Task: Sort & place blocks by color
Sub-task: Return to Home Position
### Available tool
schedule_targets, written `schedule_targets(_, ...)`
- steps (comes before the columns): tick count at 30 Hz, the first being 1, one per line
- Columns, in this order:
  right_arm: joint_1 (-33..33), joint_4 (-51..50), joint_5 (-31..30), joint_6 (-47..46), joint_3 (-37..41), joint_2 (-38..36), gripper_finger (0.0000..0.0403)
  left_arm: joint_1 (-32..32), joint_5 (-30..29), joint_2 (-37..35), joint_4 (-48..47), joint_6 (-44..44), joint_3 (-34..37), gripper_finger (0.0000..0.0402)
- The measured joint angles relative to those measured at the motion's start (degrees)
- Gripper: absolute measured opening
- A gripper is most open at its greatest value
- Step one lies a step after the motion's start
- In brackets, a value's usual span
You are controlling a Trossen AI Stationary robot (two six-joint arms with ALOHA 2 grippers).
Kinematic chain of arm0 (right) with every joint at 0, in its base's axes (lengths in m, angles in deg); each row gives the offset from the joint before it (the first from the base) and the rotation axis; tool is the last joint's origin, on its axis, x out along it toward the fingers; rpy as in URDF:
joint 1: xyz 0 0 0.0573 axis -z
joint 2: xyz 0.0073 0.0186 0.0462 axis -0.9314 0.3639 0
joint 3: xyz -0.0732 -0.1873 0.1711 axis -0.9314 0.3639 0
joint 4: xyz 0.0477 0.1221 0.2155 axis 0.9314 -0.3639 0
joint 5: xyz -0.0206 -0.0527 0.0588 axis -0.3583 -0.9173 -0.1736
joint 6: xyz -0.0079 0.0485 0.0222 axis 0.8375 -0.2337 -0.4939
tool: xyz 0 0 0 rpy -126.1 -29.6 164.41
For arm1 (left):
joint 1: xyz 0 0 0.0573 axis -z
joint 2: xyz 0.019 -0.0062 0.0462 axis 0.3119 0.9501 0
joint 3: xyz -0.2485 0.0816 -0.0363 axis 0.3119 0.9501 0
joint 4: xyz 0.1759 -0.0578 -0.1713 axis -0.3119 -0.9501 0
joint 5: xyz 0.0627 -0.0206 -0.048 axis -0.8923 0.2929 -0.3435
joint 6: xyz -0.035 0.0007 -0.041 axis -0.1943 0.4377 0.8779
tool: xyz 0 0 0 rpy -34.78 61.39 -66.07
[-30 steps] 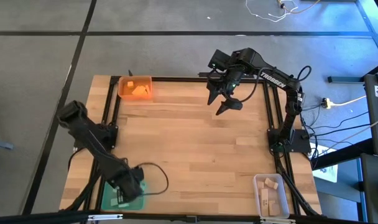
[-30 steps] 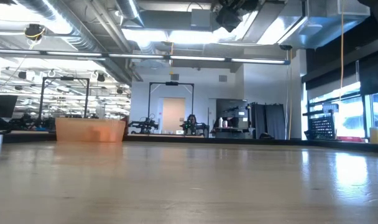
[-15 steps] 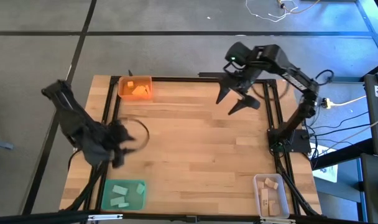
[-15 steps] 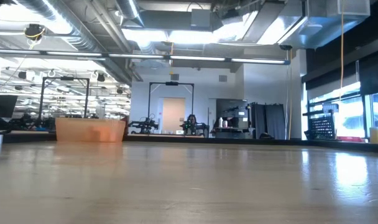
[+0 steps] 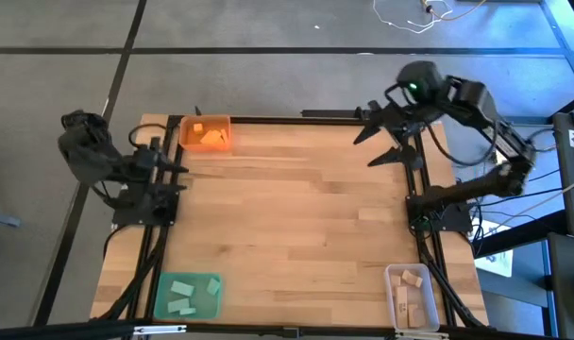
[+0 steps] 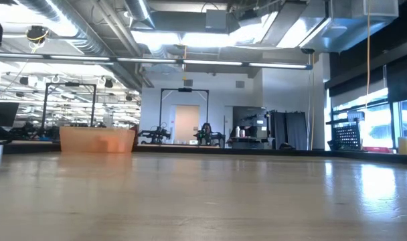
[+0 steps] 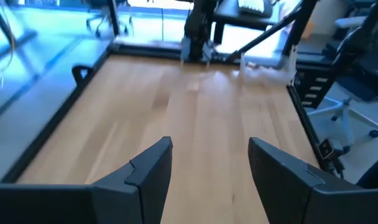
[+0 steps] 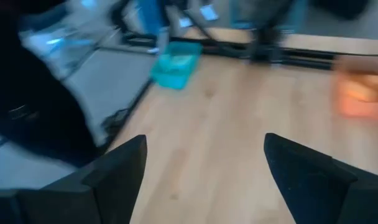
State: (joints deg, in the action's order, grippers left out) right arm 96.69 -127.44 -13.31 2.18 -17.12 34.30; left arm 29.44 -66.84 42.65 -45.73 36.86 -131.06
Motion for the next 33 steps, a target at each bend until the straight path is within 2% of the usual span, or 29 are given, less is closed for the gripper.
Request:
schedule_targets(4, -0.08, 12.68, -8.72, -9.14, 12.66, -9.51, 0.0323, 0.00, -2.22, -3.01, 1.15, -6.19, -0.02, 0.0202)
schedule_targets(8, -1.06, 24.54, -13.99, -15.97, 23.75, -18.94, 0.0323, 0.00, -5.40, -4.52, 1.24, -11.13, -0.02, 0.0202)
schedule_targets(13, -2.88, 33.01, -20.90, -22.41, 35.12, -29.72, 0.0323, 0.00, -5.92, -8.05, 1.11, -14.79, 1.50, 0.0202)
schedule_targets(19, -4.09, 36.04, -23.01, -29.47, 44.19, -39.28, 0.0323, 0.00, -6.13, -15.18, 1.11, -14.55, 3.29, 0.0202)
schedule_targets(25, -4.09, 38.74, -25.76, -30.95, 51.09, -47.35, 0.0323, 0.00, -5.89, -20.61, 0.76, -17.36, 5.76, 0.0202)
schedule_targets(33, -4.09, 44.96, -27.47, -31.24, 59.34, -55.82, 0.0323, 0.02, -2.25, -32.70, 4.73, -16.98, 13.22, 0.0202)
